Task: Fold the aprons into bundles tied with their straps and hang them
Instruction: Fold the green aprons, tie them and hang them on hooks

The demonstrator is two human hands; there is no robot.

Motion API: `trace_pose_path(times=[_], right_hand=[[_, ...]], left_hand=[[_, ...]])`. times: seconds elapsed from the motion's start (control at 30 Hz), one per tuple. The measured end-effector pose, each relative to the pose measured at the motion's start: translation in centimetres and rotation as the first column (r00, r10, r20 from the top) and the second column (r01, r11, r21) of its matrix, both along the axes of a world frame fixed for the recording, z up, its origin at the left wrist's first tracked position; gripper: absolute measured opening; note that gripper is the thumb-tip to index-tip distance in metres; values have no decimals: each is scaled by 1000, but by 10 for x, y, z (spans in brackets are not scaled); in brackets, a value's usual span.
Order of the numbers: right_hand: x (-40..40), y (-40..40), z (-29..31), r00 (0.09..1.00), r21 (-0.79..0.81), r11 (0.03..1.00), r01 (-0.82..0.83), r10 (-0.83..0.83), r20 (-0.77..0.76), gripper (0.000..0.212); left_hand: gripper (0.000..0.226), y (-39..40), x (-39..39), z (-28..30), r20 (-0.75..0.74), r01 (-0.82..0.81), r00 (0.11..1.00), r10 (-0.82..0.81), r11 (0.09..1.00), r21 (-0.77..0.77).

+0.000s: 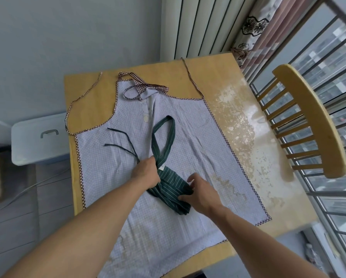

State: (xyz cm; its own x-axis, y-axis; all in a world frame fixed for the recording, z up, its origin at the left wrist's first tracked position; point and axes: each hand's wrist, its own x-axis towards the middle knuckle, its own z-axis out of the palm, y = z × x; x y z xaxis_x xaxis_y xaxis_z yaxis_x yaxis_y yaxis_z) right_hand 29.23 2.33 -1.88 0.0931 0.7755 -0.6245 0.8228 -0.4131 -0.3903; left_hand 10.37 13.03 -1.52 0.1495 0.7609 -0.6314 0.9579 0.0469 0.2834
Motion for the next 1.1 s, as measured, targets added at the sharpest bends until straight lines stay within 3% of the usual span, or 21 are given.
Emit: trace_pose_path(times=[0.1, 0.2, 0.27, 0.33, 0.43, 0.57, 0.67, 0.77, 0.83, 0.93, 1.07, 1.1], right_hand=[[-10, 11, -2, 995, -110, 992, -56, 64, 70, 60], [-22, 11, -2, 982, -117, 987, -110, 126, 141, 53], [-23, 12, 2, 999, -133, 991, -32, 36, 22, 41], [-16, 14, 14, 967, -151, 977, 147, -174, -184, 32], [0, 21, 44, 750, -211, 901, 378, -432, -502, 39], [9, 29, 87, 343, -307, 739, 600, -584, -736, 42], [9, 28, 115, 225, -350, 717, 603, -574, -787, 38], [2, 19, 124, 290, -361, 772, 523, -560, -776, 44], [-7, 10, 127, 352, -346, 788, 509, -558, -752, 46], [-17, 1, 127, 387, -319, 728, 607, -621, -681, 51], [-40, -6, 132, 515, -44, 627, 778, -676, -527, 43], [-47, -8, 135, 553, 50, 611, 790, -673, -491, 39]], left_hand=[[64, 4, -7, 0, 32, 30, 999, -27, 997, -72], [44, 5, -16, -2, 97, 60, 994, -48, 990, -131], [35, 7, -24, -1, 200, 50, 980, -11, 981, -188], [27, 8, -33, 9, 343, -19, 933, 109, 967, -255], [28, 8, -43, 35, 527, -161, 767, 365, 905, -393], [40, 6, -31, 73, 642, -267, 421, 641, 764, -588], [35, 1, -24, 102, 649, -295, 291, 703, 711, -638], [29, -6, -30, 111, 590, -279, 250, 767, 641, -715], [23, -17, -38, 117, 608, -190, 327, 723, 681, -707], [30, -32, -44, 119, 701, -131, 473, 534, 829, -543], [39, -48, -40, 115, 711, -358, 552, 436, 894, -270], [40, -54, -37, 116, 690, -381, 617, 379, 911, -159]])
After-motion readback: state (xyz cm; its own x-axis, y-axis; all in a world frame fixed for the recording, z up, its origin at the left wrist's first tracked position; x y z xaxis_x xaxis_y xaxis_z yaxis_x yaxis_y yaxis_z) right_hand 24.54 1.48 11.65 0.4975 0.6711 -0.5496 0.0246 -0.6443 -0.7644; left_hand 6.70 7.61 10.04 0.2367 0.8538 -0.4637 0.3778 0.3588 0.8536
